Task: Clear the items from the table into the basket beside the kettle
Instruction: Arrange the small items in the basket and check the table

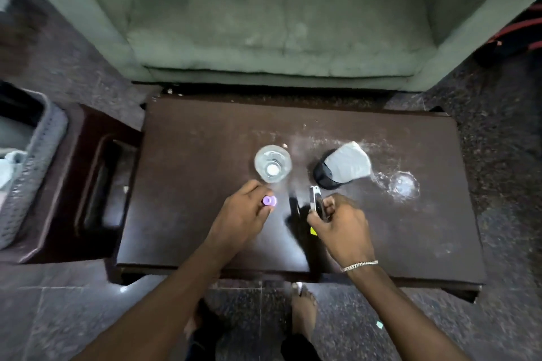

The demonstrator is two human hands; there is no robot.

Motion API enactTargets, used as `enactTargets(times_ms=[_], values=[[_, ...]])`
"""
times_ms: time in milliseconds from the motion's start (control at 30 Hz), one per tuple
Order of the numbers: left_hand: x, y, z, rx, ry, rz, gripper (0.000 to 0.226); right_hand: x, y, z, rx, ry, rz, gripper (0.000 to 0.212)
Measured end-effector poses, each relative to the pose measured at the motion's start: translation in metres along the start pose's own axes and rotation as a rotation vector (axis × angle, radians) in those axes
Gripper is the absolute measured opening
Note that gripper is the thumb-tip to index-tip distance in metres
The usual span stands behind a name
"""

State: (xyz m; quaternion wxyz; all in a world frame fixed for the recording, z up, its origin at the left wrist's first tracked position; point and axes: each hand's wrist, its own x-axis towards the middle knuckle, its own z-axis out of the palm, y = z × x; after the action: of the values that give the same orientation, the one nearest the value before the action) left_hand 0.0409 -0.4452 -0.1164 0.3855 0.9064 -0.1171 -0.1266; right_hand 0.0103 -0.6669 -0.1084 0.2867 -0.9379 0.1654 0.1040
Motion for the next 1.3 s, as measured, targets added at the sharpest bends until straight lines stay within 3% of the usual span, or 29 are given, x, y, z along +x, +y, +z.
enactTargets(times_ms=[267,633,800,967,1300], values=[[-0.086,-0.062,-0.178,0.087,0.195,-0.037,0.015,-0.039,-0.193,0.049,0.148,-0.097,-0.209,0.02],[-0.212,-0.219,-0.364,0.2,0.451,-0.275,0.024,-0.098,-0.412,0.176,0.174,-0.23,-0.443,0.024],[-0.237,-0.273,-0.398,0.196,0.44,-0.391,0.024,-0.112,-0.468,0.223,0.141,-0.269,-0.515,0.023],[-0.233,-0.306,-0.402,0.175,0.423,-0.405,0.018,-0.11,-0.504,0.258,-0.05,-0.259,-0.642,0.031],[-0.218,-0.337,-0.382,0.129,0.347,-0.436,0.02,-0.102,-0.515,0.311,-0.443,-0.172,-0.847,0.029]])
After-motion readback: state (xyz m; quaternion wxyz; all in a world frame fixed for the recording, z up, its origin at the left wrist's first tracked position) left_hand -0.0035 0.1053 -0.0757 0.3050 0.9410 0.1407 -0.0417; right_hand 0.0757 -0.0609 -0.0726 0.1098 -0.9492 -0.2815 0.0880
